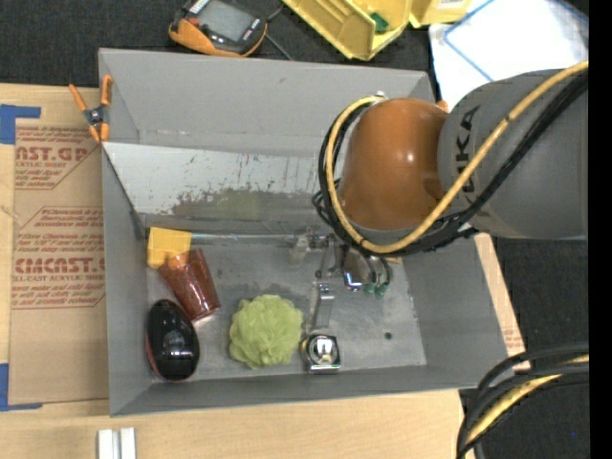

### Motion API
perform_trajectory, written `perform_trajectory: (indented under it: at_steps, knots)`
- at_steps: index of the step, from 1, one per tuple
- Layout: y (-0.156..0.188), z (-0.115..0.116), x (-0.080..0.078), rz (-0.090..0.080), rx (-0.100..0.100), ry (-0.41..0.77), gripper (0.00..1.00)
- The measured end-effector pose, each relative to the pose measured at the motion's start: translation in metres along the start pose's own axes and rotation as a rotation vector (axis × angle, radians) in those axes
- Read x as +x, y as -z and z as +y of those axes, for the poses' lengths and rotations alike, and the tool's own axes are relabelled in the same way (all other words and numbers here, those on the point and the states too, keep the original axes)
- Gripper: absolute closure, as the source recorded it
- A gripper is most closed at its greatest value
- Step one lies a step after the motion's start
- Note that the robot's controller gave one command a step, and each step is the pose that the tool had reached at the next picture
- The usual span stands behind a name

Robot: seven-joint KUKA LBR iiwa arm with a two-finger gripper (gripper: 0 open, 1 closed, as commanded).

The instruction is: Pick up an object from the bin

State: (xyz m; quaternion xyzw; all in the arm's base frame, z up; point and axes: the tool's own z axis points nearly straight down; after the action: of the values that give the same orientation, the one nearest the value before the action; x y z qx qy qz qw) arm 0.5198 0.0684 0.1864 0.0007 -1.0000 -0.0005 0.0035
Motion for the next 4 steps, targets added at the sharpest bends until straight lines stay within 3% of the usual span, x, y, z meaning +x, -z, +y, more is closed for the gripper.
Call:
perform_trajectory:
  at_steps: [1,2,3,4]
  knots:
    - [0.004,0.0,-0.002,-0.008,0.0,-0.001,0.0]
    - [-0.112,0.037,0.027,-0.008,0.0,0.147,0.0]
    - [-0.046,0.038,0.019,-0.019,0.0,0.215,0.0]
    - [-0.087,0.084,0.033,-0.009,0.0,0.395,0.0]
